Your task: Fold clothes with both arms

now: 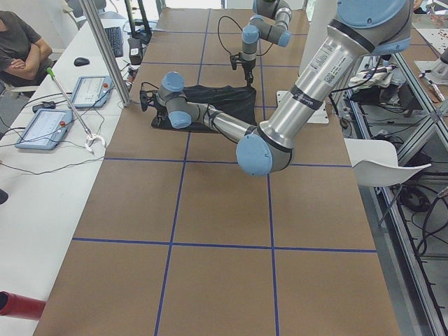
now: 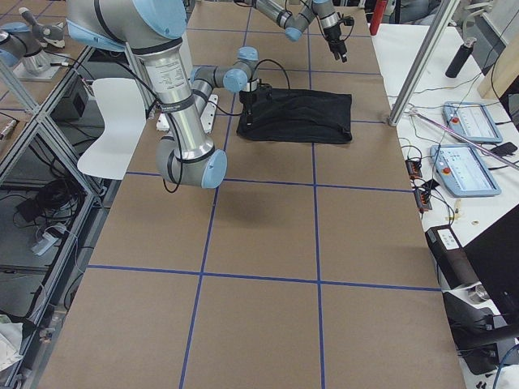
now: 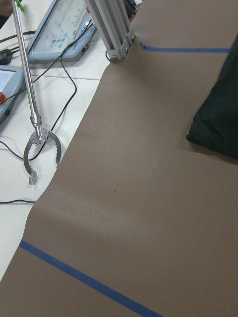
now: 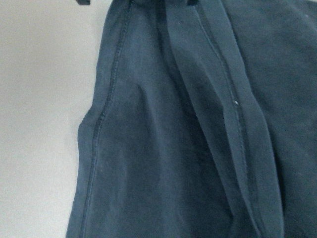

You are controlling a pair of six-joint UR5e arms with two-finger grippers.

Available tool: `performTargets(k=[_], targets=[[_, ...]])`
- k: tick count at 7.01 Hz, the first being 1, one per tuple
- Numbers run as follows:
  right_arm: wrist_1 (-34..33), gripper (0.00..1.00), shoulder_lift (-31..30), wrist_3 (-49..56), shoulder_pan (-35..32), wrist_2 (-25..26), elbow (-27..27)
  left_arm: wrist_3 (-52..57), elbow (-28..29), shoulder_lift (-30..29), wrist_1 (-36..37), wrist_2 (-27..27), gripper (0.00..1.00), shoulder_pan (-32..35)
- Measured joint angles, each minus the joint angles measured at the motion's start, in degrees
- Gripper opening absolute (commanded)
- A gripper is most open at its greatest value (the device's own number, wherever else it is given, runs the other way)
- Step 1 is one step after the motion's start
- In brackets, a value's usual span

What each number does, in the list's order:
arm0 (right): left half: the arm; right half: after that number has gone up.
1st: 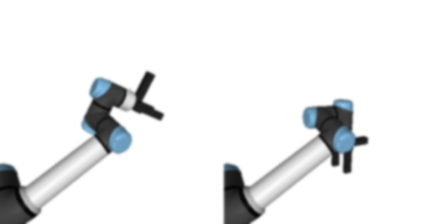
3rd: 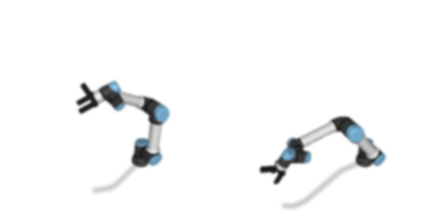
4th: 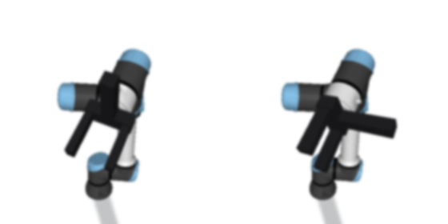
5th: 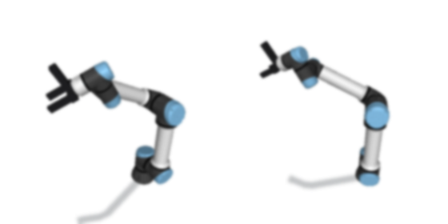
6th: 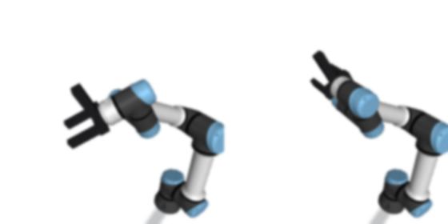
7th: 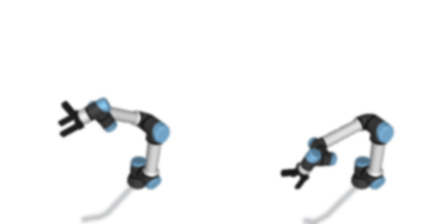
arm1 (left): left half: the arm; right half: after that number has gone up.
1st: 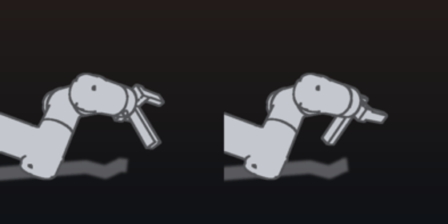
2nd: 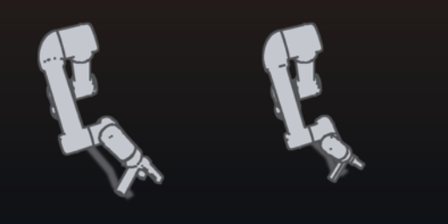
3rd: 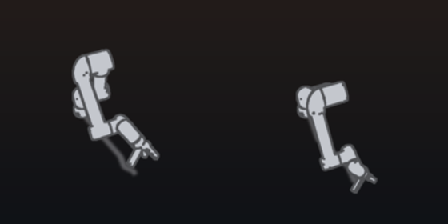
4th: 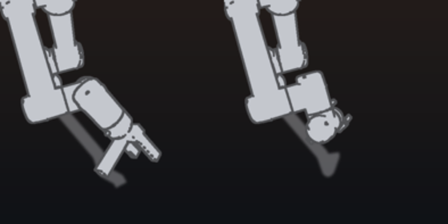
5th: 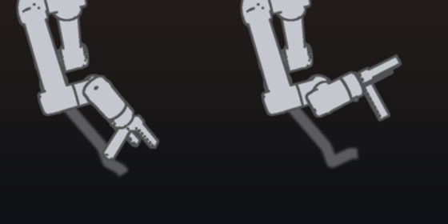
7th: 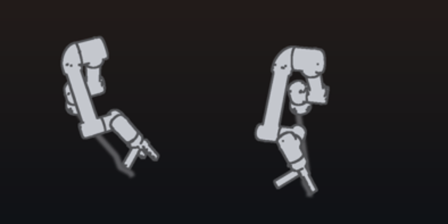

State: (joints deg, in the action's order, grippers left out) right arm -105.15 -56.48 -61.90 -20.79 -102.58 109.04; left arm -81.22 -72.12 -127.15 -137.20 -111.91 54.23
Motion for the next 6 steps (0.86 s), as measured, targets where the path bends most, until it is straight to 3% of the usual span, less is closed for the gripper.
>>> performTargets(k=[2, 3, 5, 6], targets=[[1.74, 0.98, 4.61, 0.53, -2.21, 1.06, -3.03, 1.39, -0.03, 0.16, 0.00, -0.28, 1.00, 0.22], [5.26, 0.84, 7.02, 0.83, -2.61, 2.70, -7.66, 1.98, -0.07, 0.26, 0.00, -0.34, 1.00, 0.35], [10.81, 0.46, 11.90, 2.35, -3.60, 4.86, -17.47, 4.39, -0.92, 1.65, -0.05, -0.40, 1.00, 0.50], [11.71, 0.44, 13.76, 3.58, -4.24, 5.15, -20.57, 5.08, -1.43, 2.28, -0.07, -0.41, 1.00, 0.52]])
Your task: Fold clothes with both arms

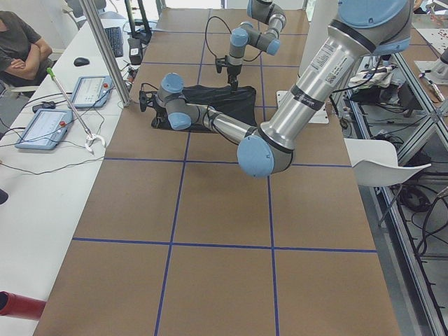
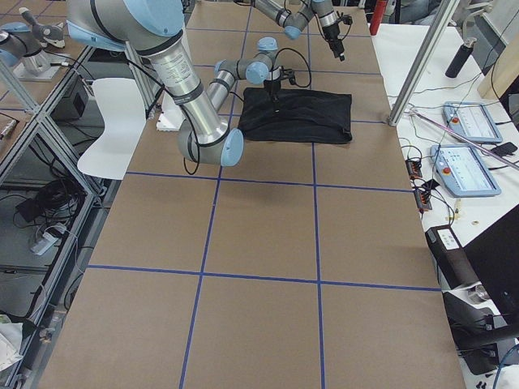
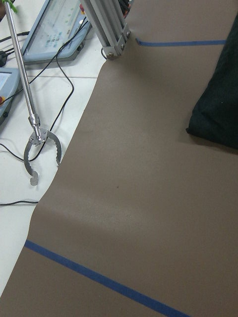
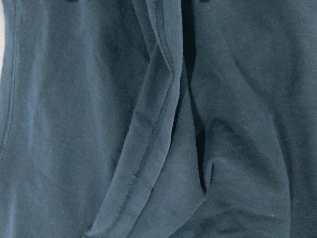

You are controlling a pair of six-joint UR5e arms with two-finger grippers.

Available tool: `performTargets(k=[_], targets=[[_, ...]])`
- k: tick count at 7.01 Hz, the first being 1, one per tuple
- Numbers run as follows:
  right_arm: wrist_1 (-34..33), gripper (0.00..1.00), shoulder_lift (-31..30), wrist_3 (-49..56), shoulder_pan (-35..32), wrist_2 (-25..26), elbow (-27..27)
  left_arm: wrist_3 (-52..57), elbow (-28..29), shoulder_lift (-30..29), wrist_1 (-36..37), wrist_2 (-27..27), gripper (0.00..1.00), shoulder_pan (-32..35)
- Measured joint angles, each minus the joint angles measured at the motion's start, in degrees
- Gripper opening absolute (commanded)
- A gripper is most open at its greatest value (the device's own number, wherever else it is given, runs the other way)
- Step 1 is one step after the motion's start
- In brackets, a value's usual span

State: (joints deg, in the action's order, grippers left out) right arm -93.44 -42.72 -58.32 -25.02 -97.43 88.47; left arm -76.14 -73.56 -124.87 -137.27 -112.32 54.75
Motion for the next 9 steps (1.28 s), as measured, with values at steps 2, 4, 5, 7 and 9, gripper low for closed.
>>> performTargets(k=[2, 4, 5, 7, 9], targets=[[0.48, 0.42, 3.22, 1.26, -0.62, 0.12, -4.74, 0.34, -0.32, 0.37, 0.01, 0.01, 1.00, 0.00], [0.84, 0.42, 4.39, 1.39, -0.65, 0.08, -7.33, 0.37, -0.36, 0.36, 0.07, 0.07, 1.00, 0.01], [1.73, 0.12, 4.52, 1.40, -0.65, 0.06, -8.28, 0.38, -0.38, 0.35, 0.07, 0.08, 1.00, 0.01], [3.22, 0.00, 4.57, 1.40, -0.65, -0.11, -9.43, 0.38, -0.43, 0.31, 0.08, 0.08, 0.99, 0.07], [3.35, 0.00, 4.62, 1.47, -0.69, -0.57, -9.48, 0.38, -0.44, 0.26, 0.08, 0.06, 0.99, 0.09]])
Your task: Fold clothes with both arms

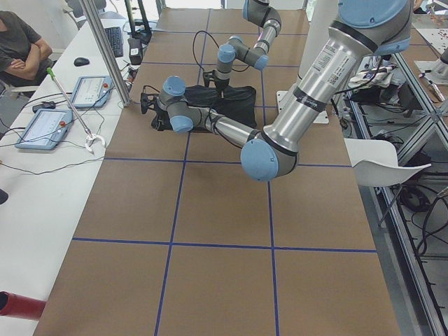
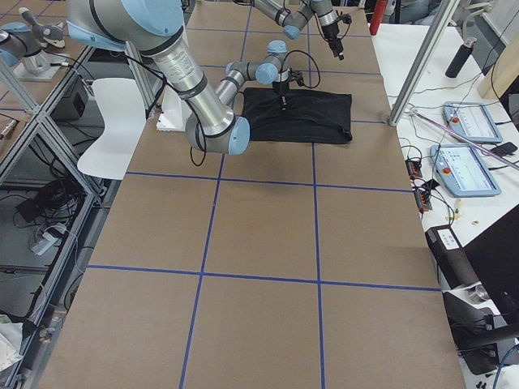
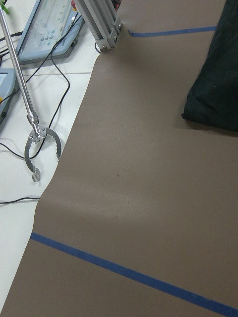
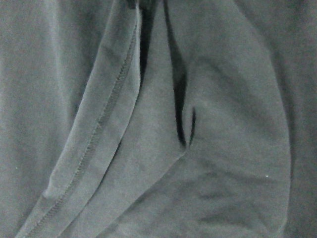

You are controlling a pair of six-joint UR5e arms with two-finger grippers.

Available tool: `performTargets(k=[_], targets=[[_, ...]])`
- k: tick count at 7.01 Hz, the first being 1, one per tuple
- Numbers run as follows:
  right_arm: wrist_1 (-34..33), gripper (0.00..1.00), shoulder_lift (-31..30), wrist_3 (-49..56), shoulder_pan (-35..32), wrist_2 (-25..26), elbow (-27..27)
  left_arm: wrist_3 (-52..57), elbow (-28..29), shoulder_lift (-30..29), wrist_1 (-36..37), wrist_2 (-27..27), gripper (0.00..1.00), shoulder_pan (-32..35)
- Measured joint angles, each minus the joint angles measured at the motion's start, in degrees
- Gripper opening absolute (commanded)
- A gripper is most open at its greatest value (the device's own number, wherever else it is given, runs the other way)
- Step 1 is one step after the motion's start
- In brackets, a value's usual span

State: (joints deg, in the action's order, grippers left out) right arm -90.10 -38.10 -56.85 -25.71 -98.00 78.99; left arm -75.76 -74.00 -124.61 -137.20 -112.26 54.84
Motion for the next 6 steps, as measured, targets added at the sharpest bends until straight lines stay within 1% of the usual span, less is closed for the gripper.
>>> performTargets(k=[2, 4, 5, 6], targets=[[0.03, 0.00, -0.08, 0.34, -1.13, -1.42, 0.29, -0.06, 0.00, -0.10, 0.00, 0.00, 1.00, 0.00], [0.12, 0.00, -1.19, 2.34, -4.29, -5.01, 1.50, -0.14, 0.00, -0.20, 0.00, 0.02, 1.00, -0.10], [0.15, 0.00, -3.72, 3.56, -5.49, -6.77, 3.53, -0.21, -0.01, -0.27, 0.00, 0.02, 1.00, -0.14], [0.22, 0.00, -8.28, 4.14, -6.09, -8.13, 7.36, -0.35, -0.01, -0.35, 0.00, 0.04, 0.99, -0.16]])
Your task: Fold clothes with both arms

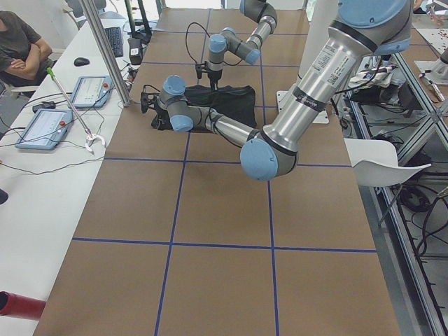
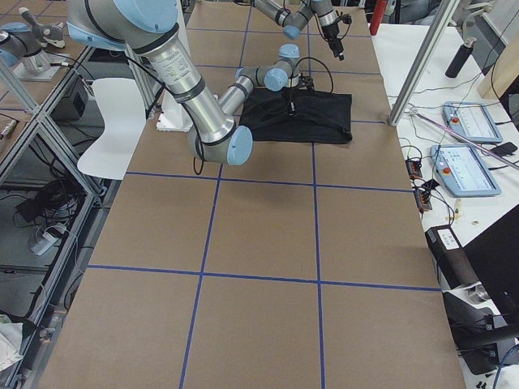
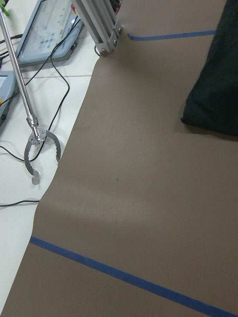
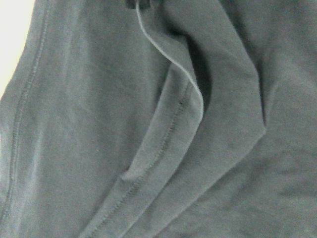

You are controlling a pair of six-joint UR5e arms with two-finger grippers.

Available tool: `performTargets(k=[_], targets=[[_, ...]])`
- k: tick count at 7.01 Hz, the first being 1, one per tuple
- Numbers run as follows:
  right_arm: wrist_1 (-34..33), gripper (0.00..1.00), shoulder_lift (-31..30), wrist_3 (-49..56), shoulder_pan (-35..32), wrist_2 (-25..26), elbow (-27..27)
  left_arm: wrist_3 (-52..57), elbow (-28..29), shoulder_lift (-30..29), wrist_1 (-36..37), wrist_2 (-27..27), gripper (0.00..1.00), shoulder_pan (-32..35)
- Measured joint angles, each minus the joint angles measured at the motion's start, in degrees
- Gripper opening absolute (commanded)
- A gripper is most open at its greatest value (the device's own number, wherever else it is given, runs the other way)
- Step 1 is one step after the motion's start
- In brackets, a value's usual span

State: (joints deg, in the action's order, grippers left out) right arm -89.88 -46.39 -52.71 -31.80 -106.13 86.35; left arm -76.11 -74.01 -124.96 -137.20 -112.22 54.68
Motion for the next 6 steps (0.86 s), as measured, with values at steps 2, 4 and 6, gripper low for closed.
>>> performTargets(k=[2, 4, 6], targets=[[0.05, 0.00, -11.50, 0.31, -0.50, -3.11, 10.90, -0.25, 0.00, 0.21, -0.02, 0.11, 1.00, -0.04], [0.11, 0.00, -16.81, 0.38, -0.89, -4.66, 15.53, -0.37, 0.02, 0.53, -0.08, 0.21, 1.00, -0.09], [0.14, 0.99, -17.58, 0.30, -1.04, -4.65, 15.95, -0.38, 0.07, 0.59, -0.09, 0.24, 1.00, -0.10]])
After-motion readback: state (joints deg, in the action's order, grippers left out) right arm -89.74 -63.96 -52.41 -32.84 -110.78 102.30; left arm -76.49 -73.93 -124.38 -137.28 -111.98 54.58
